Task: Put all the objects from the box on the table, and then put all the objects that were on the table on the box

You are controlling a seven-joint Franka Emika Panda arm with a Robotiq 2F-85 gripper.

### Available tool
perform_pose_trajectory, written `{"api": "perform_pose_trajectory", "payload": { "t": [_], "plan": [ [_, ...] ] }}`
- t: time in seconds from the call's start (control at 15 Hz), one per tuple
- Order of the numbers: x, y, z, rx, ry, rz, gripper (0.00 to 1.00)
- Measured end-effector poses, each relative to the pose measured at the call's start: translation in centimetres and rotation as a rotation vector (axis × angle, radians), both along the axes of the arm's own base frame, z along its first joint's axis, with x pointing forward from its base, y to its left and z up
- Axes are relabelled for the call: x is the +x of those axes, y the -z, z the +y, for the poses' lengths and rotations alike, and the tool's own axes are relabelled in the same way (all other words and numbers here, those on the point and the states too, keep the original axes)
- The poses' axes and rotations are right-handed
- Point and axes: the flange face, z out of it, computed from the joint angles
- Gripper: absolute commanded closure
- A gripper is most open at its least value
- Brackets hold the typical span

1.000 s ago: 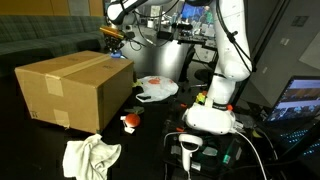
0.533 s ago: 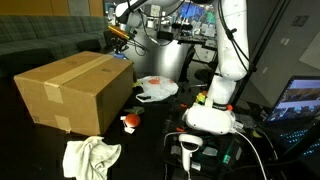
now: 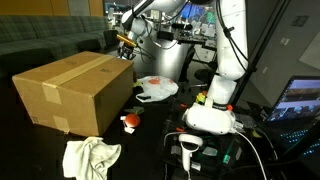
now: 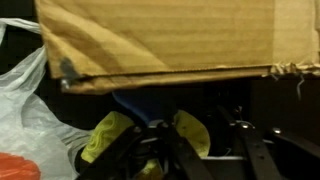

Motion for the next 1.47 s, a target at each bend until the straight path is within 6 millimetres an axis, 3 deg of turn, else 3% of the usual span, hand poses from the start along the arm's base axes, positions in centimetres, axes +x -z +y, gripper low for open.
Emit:
{"api": "perform_pose_trajectory", "payload": {
  "t": [0.2,0.87,1.47],
  "plan": [
    [-1.6,1.5,-0.3,0.008,0.013,0.039,0.01],
    [-12.2,6.0,-1.7,-0.104,0.179,0.311,0.0],
    [-17.7,9.7,-5.2,-0.167,0.28,0.471,0.0]
  ]
}}
